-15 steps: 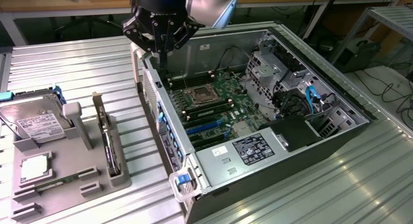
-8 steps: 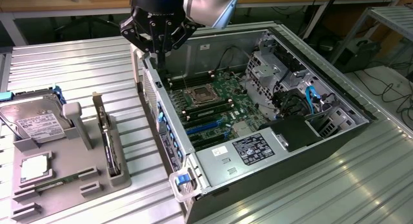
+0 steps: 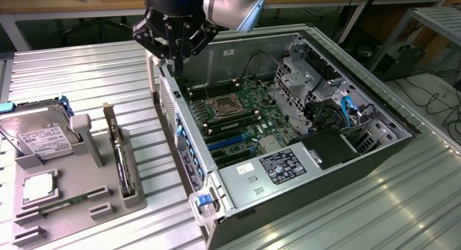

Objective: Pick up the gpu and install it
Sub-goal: 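Reach for the gpu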

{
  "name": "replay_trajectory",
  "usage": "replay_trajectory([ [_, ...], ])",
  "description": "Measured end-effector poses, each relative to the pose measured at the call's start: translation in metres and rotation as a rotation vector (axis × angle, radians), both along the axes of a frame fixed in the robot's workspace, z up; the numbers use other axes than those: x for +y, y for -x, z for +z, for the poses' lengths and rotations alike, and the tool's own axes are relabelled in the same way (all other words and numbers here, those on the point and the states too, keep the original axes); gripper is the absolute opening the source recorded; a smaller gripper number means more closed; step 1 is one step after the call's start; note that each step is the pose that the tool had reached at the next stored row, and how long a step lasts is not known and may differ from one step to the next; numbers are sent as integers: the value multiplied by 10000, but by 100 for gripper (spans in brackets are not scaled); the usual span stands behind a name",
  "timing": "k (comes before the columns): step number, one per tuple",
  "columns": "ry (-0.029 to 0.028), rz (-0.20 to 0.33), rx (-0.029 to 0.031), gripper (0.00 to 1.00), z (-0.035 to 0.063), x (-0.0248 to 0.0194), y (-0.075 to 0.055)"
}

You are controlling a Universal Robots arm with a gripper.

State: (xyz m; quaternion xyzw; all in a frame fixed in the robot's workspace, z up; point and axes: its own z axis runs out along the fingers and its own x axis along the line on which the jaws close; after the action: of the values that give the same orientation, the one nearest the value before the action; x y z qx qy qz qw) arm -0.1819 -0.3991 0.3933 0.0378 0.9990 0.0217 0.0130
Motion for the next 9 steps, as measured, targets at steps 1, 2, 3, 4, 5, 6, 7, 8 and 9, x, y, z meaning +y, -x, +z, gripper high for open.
replay_trajectory([
  [1,0,0,0,11,0,0,3],
  [2,0,-1,0,11,0,0,10],
  [3,0,-1,-1,11,0,-1,13],
  [4,0,-1,-1,11,0,-1,16],
  [5,-1,0,-1,11,0,-1,18],
  [6,0,0,0,11,0,-1,21],
  [7,0,0,0,11,0,-1,25],
  [8,-1,0,-1,11,0,-1,29],
  [9,0,-1,-1,11,0,-2,33],
])
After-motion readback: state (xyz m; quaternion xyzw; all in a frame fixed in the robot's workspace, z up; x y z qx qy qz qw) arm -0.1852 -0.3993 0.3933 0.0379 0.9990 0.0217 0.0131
